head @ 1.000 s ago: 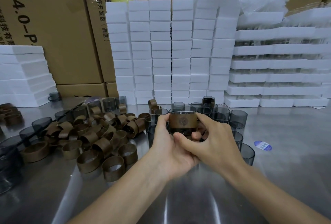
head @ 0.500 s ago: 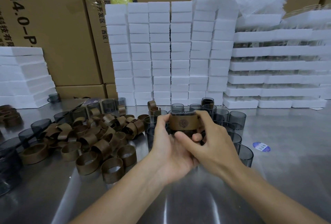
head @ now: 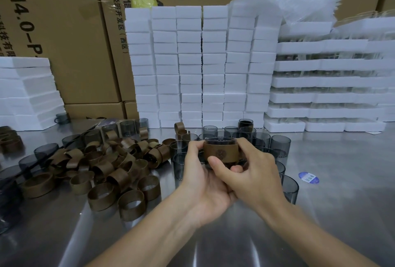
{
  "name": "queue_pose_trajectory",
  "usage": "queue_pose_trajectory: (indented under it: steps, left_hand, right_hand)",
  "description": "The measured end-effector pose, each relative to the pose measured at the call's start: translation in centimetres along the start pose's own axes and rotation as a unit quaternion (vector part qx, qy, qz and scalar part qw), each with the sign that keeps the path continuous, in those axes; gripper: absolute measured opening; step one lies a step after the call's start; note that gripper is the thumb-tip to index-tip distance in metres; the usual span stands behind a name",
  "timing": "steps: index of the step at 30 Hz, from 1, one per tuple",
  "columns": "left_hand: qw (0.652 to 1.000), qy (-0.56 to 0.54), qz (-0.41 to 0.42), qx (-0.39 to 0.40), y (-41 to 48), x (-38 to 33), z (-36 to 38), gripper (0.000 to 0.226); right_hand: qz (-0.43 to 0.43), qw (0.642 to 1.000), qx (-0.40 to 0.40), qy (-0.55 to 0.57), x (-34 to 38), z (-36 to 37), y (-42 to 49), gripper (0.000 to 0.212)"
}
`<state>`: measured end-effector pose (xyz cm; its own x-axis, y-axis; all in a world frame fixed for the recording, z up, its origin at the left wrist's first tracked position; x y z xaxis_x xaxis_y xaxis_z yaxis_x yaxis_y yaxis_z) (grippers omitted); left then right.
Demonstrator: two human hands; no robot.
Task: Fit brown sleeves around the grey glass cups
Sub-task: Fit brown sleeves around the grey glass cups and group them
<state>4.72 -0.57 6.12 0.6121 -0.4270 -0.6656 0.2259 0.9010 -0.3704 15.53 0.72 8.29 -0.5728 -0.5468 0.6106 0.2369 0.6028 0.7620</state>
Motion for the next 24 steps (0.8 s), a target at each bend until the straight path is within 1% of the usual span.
queue_pose_trajectory:
  steps: [4,6,8,11,14,19,22,24]
  left_hand:
    - [1.000,0.007,-0.005,-0.001,-0.3,-0.2,0.0,0.069]
    - [1.000,-0.003,-0.003,-0.003,-0.3,-0.3,0.1,0.073]
    - [1.000,-0.009,0.002,-0.014,-0.1,-0.2,0.2,0.072]
    - [0.999,-0.020,0.000,-0.035,0.1,0.1,0.1,0.066]
    - [0.999,-0.028,-0.023,-0.039,0.1,0.2,0.0,0.067]
    - [0.997,-0.037,-0.040,-0.058,0.4,0.6,-0.5,0.064]
    - [0.997,-0.044,-0.037,-0.060,0.3,0.6,-0.5,0.060]
    - [0.996,-0.048,-0.039,-0.059,0.2,0.5,-0.4,0.056]
  right_hand:
    - [0.023,0.999,0.025,0.009,0.0,0.3,0.2,0.042]
    - [0.019,0.999,0.033,0.005,0.2,0.3,0.1,0.042]
    - [0.000,0.999,0.039,-0.028,0.6,0.2,0.1,0.051]
    - [-0.023,0.996,0.045,-0.076,1.0,0.2,-0.1,0.070]
    - [-0.032,0.993,0.053,-0.099,1.2,0.5,-0.2,0.076]
    - [-0.006,0.992,0.055,-0.111,1.1,1.3,-1.1,0.065]
    - [-0.001,0.994,0.040,-0.102,1.1,1.2,-1.1,0.055]
    - [0.001,0.995,0.033,-0.093,1.2,1.1,-1.1,0.053]
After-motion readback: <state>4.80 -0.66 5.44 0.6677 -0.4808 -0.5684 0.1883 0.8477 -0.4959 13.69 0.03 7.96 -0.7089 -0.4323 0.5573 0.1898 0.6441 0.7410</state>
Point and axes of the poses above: each hand's wrist, its own y-axis towards the middle knuckle, its own z-axis out of the palm, x = y × z, the point moved 6 cm from there along y, towards the middle knuckle, and after that the axes turned 13 degrees about -x, right-handed, at the moved point
